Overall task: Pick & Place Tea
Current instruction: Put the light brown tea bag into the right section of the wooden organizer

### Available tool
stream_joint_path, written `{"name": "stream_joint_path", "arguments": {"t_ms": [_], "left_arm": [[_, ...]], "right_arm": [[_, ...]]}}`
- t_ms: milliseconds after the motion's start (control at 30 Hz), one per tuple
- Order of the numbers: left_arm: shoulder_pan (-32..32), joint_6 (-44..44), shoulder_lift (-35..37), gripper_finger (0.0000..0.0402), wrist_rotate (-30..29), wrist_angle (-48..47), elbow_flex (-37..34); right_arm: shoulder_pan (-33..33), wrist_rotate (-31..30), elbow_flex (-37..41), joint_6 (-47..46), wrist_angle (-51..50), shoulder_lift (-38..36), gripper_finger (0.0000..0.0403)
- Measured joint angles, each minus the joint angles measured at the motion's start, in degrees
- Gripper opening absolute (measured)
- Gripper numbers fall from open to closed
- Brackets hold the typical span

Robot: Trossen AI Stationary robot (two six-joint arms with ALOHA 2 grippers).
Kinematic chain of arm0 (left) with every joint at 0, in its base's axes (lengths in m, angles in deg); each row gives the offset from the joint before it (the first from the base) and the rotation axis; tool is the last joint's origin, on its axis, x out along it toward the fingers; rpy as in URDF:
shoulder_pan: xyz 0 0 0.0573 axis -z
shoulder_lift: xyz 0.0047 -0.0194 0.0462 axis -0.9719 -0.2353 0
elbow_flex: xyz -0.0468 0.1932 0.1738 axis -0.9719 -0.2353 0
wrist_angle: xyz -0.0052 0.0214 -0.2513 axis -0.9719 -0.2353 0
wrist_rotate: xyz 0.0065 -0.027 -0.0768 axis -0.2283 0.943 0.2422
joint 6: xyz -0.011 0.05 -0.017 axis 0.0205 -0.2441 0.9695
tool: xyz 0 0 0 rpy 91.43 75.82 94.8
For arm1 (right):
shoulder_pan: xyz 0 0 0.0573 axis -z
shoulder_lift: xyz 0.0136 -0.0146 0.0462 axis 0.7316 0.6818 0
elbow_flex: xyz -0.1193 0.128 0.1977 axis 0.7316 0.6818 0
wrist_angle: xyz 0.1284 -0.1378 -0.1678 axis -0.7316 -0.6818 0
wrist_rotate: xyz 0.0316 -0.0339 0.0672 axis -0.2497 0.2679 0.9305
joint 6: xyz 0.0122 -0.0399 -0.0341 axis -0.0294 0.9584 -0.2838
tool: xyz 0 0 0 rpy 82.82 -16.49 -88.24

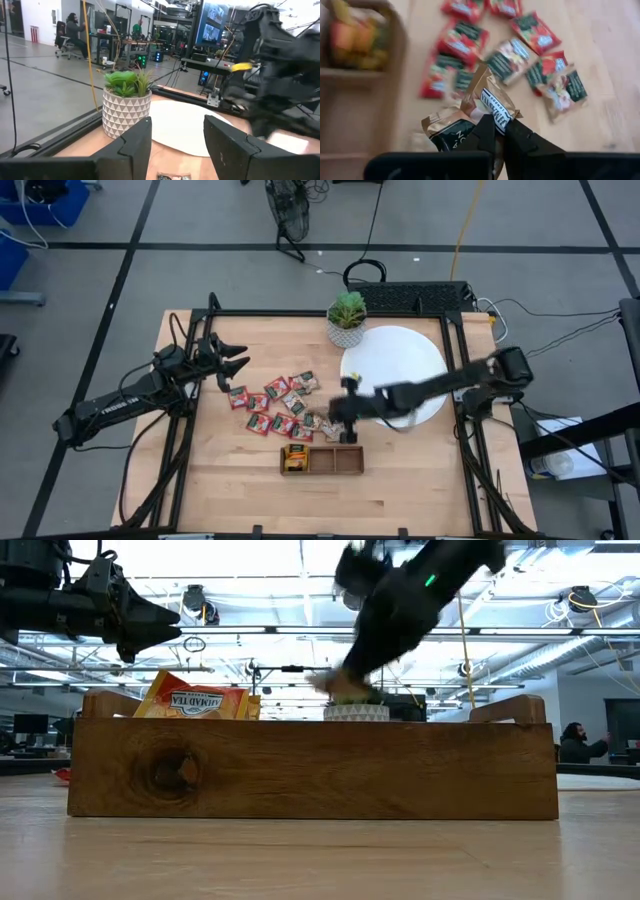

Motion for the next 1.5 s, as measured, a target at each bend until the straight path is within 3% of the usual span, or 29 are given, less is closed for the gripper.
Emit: {"name": "stream_joint_path", "arguments": {"t_ms": [167, 333, 433, 667, 933, 1100, 1233, 1400, 1500], "left_arm": [[0.00, 0.00, -0.01, 0.0182, 0.00, -0.02, 0.00], [0.00, 0.00, 0.01, 0.0182, -0.03, -0.01, 0.01], [0.02, -0.02, -0.01, 0.0182, -0.02, -0.02, 0.01], [0.00, 0.00, -0.01, 0.0182, -0.02, -0.12, 0.01], [0.00, 0.00, -0.01, 0.0182, -0.02, -0.06, 0.01], [0.00, 0.00, -0.01, 0.0182, -0.02, -0.04, 0.01], [0.00, 0.00, -0.01, 0.0182, -0.02, -0.04, 0.01], [0.00, 0.00, 0.01, 0.0182, -0.02, -0.04, 0.01], [0.00, 0.00, 0.01, 0.0182, -0.02, -0.02, 0.01]], "right_arm": [[-14.21, -18.26, 5.79, -11.17, 12.34, -2.23, 0.0005], [-23.80, -33.93, 8.28, -14.08, 29.91, 4.01, 0.0003], [-26.35, -40.12, 6.92, -12.76, 35.44, 10.46, 0.0003], [-28.49, -58.21, 1.25, -12.21, 36.32, 22.97, 0.0003], [-31.94, -69.31, -5.08, -4.47, 36.58, 25.46, 0.0003], [-33.50, -73.61, -5.35, -0.47, 36.18, 25.37, 0.0003], [-33.55, -72.14, -2.35, -2.20, 35.97, 25.37, 0.0003], [-32.92, -59.34, 2.34, -11.80, 35.77, 23.70, 0.0003], [-31.90, -43.86, 4.63, -13.71, 36.03, 18.51, 0.0003]]}}
